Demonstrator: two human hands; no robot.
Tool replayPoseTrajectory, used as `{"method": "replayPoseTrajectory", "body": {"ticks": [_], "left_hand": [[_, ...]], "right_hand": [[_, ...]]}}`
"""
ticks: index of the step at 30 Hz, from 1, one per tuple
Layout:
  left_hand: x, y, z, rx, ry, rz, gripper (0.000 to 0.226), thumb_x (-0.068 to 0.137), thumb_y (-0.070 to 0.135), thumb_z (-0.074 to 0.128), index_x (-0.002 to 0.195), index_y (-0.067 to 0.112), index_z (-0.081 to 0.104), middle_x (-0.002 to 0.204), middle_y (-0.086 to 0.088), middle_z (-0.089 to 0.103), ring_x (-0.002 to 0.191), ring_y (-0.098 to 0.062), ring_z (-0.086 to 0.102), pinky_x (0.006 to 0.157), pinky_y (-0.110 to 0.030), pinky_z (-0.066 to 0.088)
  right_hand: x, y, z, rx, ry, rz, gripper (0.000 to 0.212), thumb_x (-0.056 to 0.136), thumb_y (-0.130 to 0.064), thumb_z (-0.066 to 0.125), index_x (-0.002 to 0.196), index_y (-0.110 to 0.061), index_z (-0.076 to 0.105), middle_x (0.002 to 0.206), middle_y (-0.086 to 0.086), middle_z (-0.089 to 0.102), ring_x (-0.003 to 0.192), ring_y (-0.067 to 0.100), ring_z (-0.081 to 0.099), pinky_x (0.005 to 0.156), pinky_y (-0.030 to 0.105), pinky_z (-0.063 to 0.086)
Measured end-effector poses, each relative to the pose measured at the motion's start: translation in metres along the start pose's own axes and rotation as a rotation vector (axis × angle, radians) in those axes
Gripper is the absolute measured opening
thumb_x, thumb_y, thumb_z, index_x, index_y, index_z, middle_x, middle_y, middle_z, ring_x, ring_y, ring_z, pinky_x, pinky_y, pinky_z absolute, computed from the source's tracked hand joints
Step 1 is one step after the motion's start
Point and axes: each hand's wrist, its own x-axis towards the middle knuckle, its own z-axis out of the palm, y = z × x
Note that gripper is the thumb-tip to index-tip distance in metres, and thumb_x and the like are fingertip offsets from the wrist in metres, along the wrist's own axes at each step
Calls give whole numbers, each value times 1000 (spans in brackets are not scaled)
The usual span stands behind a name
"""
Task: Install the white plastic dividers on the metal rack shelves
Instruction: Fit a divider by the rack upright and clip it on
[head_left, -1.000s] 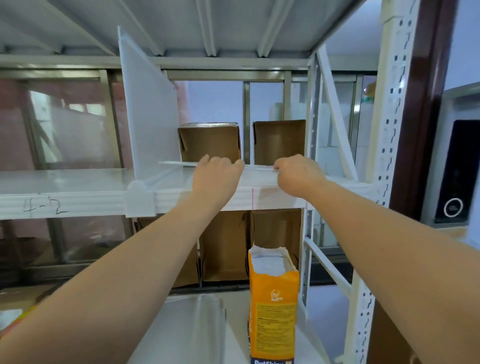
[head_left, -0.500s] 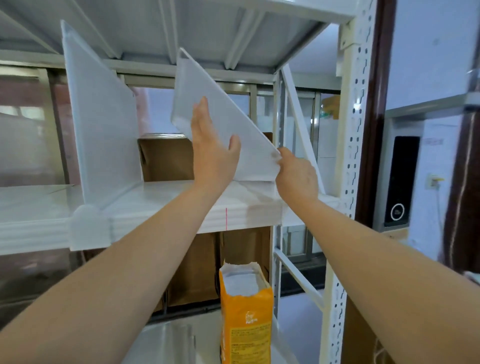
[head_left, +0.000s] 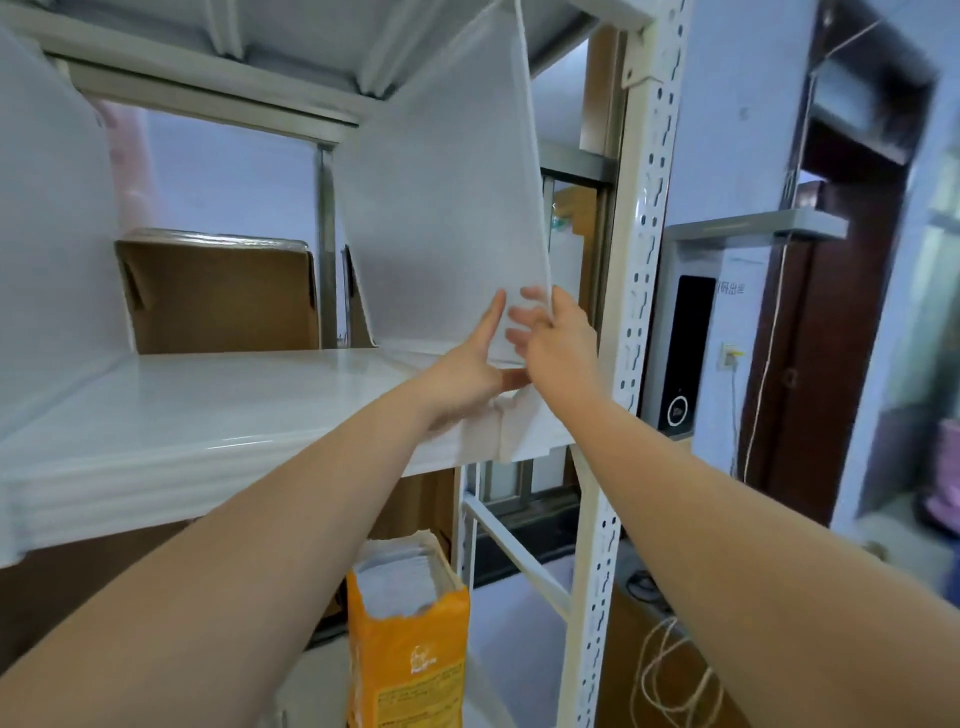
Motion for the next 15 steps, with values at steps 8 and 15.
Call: {"method": "replayPoseTrajectory", "body": {"ticks": [8, 15], "left_hand": [[5, -9, -11, -89, -131, -39, 103, 81, 6, 70, 144, 51, 3, 154, -2, 27, 112, -18, 58, 96, -40, 51], [5, -7, -9, -132, -130, -36, 99, 79, 1, 71, 148, 41, 12, 152, -4, 28, 117, -8, 44, 96, -36, 50]], "right_hand": [[5, -2, 6, 18, 27, 62, 25, 90, 3, 39, 99, -19, 48, 105, 9, 65, 84, 21, 69, 74, 36, 57], [21, -13, -8, -209, -52, -6, 8, 94, -20, 47, 101, -19, 51, 93, 4, 65, 81, 22, 71, 73, 35, 59]]}}
